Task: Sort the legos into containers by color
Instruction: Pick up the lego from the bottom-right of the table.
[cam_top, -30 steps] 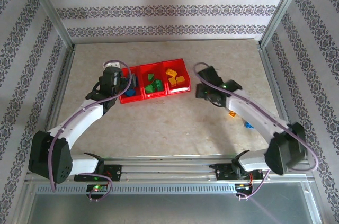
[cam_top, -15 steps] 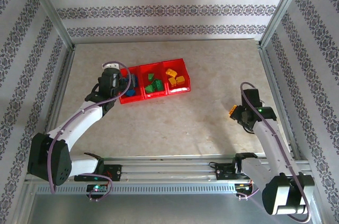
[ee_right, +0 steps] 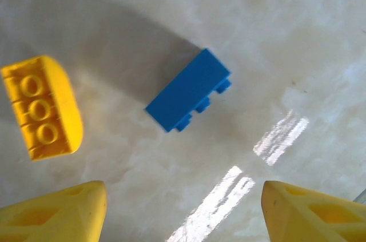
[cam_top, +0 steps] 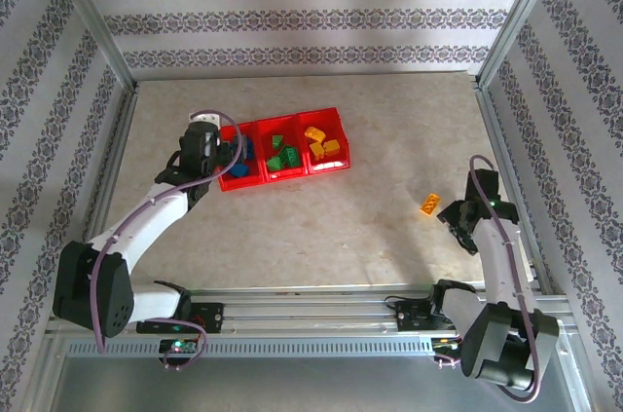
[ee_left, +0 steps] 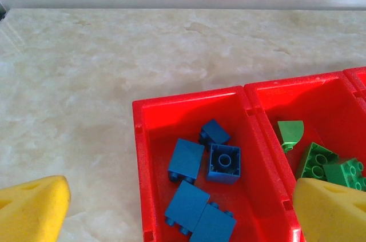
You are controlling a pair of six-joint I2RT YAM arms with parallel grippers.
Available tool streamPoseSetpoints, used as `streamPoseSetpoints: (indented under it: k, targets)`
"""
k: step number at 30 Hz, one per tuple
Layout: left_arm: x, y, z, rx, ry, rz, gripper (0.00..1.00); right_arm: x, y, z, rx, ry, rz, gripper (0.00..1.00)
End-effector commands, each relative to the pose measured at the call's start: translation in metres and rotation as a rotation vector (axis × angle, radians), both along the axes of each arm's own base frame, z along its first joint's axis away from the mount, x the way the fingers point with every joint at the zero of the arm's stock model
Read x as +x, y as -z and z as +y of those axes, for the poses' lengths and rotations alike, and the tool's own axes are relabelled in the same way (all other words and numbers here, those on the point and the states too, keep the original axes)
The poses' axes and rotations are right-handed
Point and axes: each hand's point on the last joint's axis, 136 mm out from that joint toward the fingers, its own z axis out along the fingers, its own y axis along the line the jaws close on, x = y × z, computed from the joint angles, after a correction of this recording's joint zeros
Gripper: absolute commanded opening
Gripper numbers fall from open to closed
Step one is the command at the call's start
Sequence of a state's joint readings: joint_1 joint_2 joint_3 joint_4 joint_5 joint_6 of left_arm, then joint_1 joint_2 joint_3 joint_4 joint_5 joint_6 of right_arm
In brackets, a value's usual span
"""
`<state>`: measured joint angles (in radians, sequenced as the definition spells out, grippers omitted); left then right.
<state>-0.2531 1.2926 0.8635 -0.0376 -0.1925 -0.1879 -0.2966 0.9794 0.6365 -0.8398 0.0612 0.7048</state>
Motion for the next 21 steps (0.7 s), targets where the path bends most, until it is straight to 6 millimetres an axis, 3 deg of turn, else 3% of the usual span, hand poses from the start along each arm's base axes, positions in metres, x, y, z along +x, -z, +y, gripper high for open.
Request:
streamPoseSetpoints:
  k: [1, 6, 16, 21]
  targets:
    - [0.007, -0.012, 0.004, 0.006, 0.017, -0.009, 1.0, -0.004, 0.01, -0.002, 0.076, 0.062, -0.003, 0.72]
    - [0.01, -0.004, 0.009, -0.014, 0.022, 0.008, 1.0, -0.002, 0.021, -0.011, 0.118, 0.095, 0.007, 0.72]
    - [0.012, 0.006, 0.008, -0.062, 0.042, 0.025, 1.0, 0.023, 0.025, -0.017, 0.129, 0.117, -0.066, 0.73]
    - [0.015, 0.008, 0.005, -0.086, 0.057, 0.031, 1.0, 0.032, 0.028, -0.026, 0.103, 0.106, -0.053, 0.67]
